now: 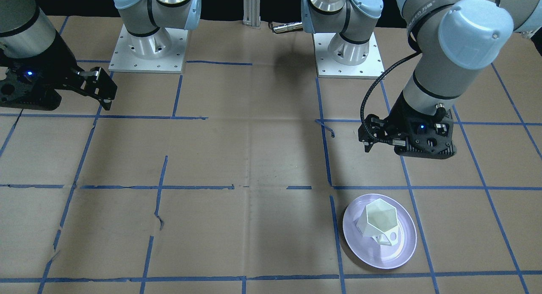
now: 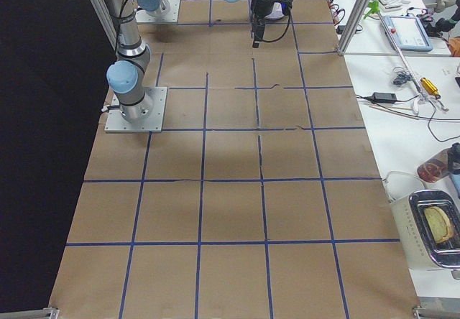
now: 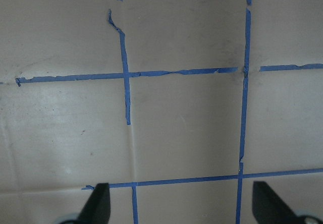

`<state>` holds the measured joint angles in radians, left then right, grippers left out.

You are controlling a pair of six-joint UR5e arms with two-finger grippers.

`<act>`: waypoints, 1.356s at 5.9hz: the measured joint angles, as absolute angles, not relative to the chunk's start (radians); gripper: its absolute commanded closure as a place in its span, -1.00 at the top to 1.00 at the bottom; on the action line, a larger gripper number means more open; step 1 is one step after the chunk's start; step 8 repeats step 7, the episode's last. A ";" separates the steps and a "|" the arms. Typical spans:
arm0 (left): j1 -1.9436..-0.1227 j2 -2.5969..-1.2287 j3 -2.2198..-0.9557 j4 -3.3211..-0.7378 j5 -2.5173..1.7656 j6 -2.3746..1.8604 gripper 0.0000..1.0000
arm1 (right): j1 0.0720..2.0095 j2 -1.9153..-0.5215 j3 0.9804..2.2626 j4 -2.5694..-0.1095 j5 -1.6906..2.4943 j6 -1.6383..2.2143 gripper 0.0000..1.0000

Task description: Flip cup and place on plate

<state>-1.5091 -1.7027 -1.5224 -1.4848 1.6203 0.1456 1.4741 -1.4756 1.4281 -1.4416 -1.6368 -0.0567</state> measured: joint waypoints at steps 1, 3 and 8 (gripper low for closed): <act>-1.529 -1.644 -1.522 -1.559 1.601 0.085 1.00 | 1.474 -1.476 1.428 -1.441 -1.637 -0.057 1.00; -1.596 -1.614 -1.522 -1.598 1.573 -0.013 1.00 | 1.474 -1.476 1.428 -1.441 -1.637 -0.057 1.00; -1.612 -1.601 -1.523 -1.602 1.577 -0.026 0.99 | 1.474 -1.476 1.428 -1.440 -1.637 -0.057 1.00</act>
